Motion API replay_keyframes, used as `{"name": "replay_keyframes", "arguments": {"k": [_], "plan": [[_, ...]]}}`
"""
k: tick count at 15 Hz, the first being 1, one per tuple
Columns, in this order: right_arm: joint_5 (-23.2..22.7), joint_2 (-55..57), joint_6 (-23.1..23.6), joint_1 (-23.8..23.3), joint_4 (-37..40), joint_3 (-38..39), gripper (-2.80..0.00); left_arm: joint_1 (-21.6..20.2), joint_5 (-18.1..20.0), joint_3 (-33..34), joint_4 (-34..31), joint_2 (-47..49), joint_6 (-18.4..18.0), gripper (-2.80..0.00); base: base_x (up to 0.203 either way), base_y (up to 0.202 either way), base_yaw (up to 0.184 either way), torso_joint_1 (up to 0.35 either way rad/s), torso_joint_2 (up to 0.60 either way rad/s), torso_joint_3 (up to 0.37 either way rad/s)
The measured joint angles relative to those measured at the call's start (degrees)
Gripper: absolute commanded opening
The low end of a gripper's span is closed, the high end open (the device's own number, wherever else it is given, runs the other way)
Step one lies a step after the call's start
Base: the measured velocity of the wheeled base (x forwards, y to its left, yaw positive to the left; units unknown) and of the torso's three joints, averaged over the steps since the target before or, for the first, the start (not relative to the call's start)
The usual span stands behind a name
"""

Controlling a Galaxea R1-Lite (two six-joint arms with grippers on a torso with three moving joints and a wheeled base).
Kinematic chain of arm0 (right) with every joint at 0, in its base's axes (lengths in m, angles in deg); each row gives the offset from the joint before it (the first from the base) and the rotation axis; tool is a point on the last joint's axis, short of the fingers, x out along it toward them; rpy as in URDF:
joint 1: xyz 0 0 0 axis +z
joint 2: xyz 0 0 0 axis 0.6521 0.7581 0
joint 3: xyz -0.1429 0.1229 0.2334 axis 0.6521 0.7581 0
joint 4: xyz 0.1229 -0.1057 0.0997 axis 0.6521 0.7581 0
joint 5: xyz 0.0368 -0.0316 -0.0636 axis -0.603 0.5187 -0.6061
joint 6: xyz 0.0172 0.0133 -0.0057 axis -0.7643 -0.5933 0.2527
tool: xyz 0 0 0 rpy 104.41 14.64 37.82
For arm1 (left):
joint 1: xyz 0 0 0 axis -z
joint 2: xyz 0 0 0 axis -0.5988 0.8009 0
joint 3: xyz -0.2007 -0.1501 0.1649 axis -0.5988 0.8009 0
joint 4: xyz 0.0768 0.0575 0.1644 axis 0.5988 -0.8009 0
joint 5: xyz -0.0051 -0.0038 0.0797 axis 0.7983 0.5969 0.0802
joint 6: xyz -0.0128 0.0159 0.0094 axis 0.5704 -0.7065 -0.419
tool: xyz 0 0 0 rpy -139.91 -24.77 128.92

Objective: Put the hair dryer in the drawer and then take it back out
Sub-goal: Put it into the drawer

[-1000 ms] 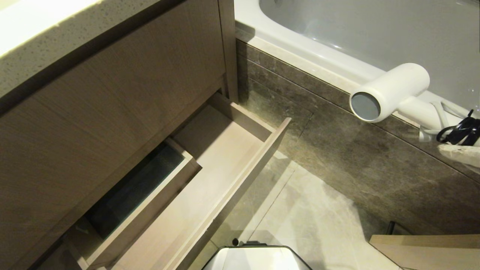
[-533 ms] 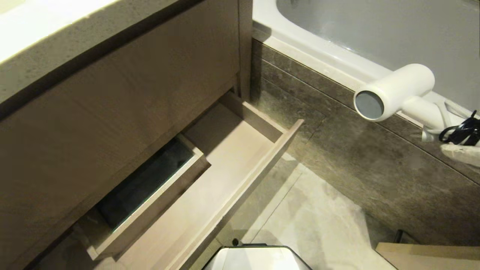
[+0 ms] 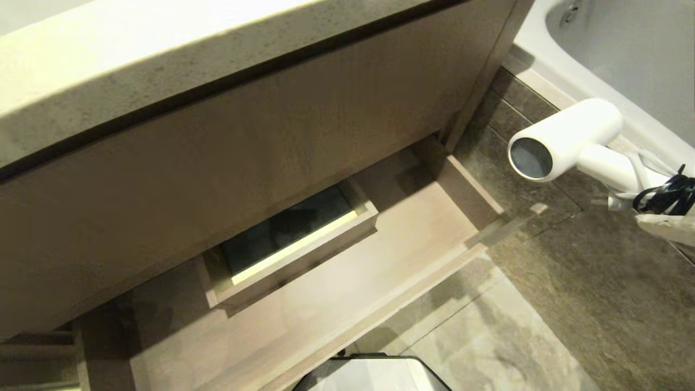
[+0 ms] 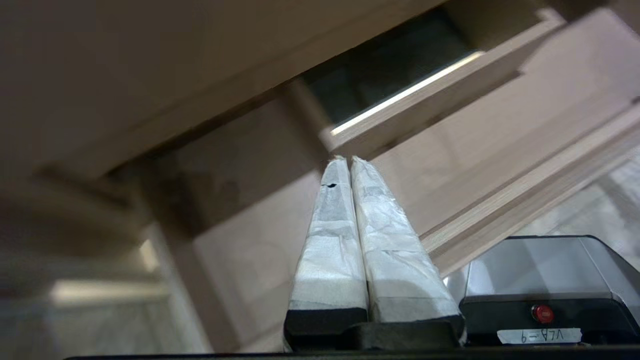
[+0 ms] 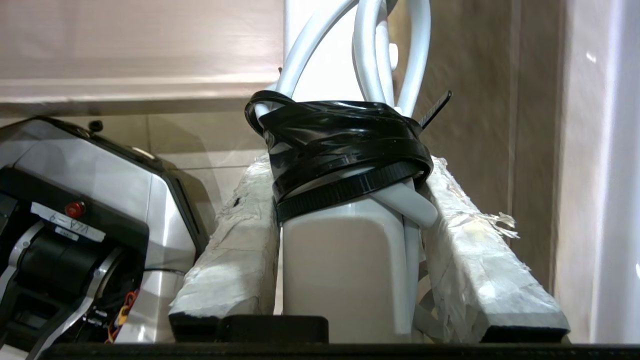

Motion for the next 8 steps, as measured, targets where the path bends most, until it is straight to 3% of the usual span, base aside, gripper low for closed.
{"name": "replay_keyframes", "arguments": {"k": [8], "plan": [[-0.04,0.00,0.11,-0.30,0.51,0.01,-2.80,0.00,0.00,0.00,-0.02,0.00,0.00,-2.80,0.001,-0.008,0.166,0.003,0.00,0.003]]}}
